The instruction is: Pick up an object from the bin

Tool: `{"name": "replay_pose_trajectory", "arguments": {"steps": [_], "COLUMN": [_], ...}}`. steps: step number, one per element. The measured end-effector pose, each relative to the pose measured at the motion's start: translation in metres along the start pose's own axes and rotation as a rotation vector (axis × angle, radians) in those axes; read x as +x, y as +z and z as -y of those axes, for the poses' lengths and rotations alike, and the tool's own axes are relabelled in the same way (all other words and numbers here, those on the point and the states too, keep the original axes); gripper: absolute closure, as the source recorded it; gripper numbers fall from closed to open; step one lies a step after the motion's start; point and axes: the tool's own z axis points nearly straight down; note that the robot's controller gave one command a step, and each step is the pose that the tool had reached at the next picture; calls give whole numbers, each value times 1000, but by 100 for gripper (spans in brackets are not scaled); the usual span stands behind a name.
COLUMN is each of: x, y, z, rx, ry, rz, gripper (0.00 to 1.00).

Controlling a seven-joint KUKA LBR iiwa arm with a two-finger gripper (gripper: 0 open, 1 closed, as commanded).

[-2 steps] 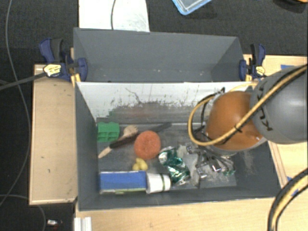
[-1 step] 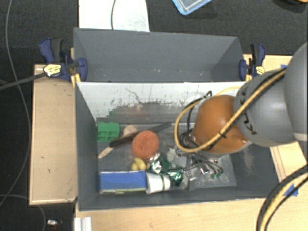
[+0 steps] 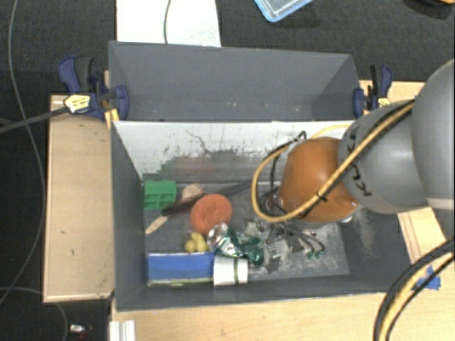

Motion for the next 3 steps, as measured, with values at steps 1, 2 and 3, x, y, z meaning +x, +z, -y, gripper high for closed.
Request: {"name": "replay_pose_trajectory", "arguments": {"steps": [1,2,3], "x": [0,7,8], "y": [0,-62,-138], "z": [0,0,-1], "rx": [0,-1,-3], "ry": [-1,0,-25], "rz": [0,-4,-7], "gripper": [100,100,100]}}
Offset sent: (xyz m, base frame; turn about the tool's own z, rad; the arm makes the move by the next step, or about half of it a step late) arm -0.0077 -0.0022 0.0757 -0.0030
